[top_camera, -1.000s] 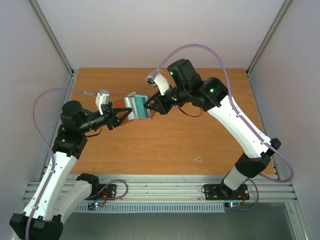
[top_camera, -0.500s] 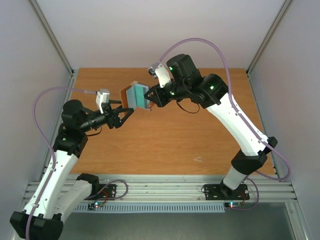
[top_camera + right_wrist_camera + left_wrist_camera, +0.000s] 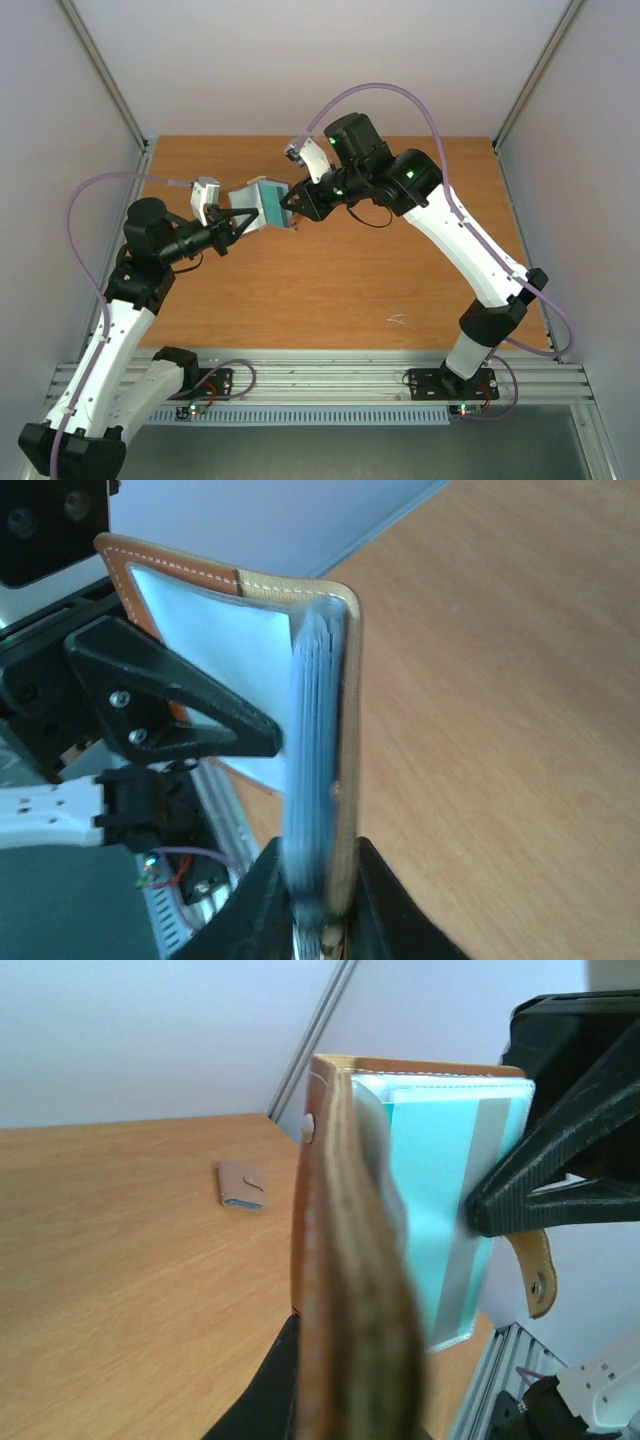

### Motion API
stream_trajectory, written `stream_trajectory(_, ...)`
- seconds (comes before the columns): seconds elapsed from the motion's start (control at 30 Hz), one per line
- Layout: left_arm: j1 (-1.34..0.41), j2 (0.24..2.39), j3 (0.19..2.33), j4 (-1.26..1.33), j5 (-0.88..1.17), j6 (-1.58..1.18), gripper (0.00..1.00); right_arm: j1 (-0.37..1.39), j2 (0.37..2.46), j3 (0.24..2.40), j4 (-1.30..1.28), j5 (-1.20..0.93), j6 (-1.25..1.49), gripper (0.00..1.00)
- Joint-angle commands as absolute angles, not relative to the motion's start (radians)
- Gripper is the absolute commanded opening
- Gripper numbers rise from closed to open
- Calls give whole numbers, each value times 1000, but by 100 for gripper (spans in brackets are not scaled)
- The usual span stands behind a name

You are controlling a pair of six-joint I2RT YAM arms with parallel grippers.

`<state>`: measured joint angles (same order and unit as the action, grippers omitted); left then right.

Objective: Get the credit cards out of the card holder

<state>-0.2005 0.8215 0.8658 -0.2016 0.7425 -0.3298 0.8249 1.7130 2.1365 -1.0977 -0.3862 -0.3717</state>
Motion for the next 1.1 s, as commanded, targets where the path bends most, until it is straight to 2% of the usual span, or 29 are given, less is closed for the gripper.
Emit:
stream_trajectory(0.0, -192, 815, 892, -179, 780, -320, 0, 753, 1600, 2031, -1042, -666, -413, 32)
stream_trajectory(0.07, -192, 810, 895, -165, 803, -332, 0, 737, 1570, 1968, -1013, -611, -417, 42)
stream_trajectory(0.23, -192, 807, 894, -118, 860, -375, 0, 736, 1560, 1892, -982, -590, -430, 56)
stream_trajectory(0.5, -193, 800, 897, -127, 876, -396, 0, 736, 1557, 1834, -849, -622, -380, 55)
stream_trajectory(0.57, -193, 800, 899, -129, 875, -397, 0, 735, 1568, 1837, -833, -654, -376, 50)
stream_trajectory(0.6, -193, 799, 899, -127, 877, -395, 0, 736, 1573, 1837, -831, -669, -377, 42)
stream_trajectory(0.63, -193, 798, 899, -127, 878, -394, 0, 736, 1575, 1839, -830, -682, -379, 29)
stream_trajectory(0.73, -192, 794, 900, -152, 834, -407, 0, 731, 1562, 1825, -829, -707, -395, 4)
stream_trajectory(0.77, -192, 793, 904, -185, 785, -406, 0, 723, 1553, 1815, -824, -715, -392, 2)
stream_trajectory(0.8, -192, 793, 909, -228, 708, -396, 7, 713, 1544, 1803, -818, -721, -383, 1)
stream_trajectory(0.87, -192, 802, 917, -335, 478, -364, 27, 690, 1534, 1786, -809, -715, -345, 1)
stream_trajectory(0.93, -190, 822, 925, -423, 248, -315, 39, 679, 1541, 1791, -827, -649, -305, 1)
stream_trajectory(1.0, -188, 836, 930, -477, 159, -232, 46, 679, 1572, 1832, -907, -492, -246, 1)
stream_trajectory(1.07, -188, 830, 930, -488, 93, -161, 49, 692, 1626, 1915, -1043, -174, -173, 1)
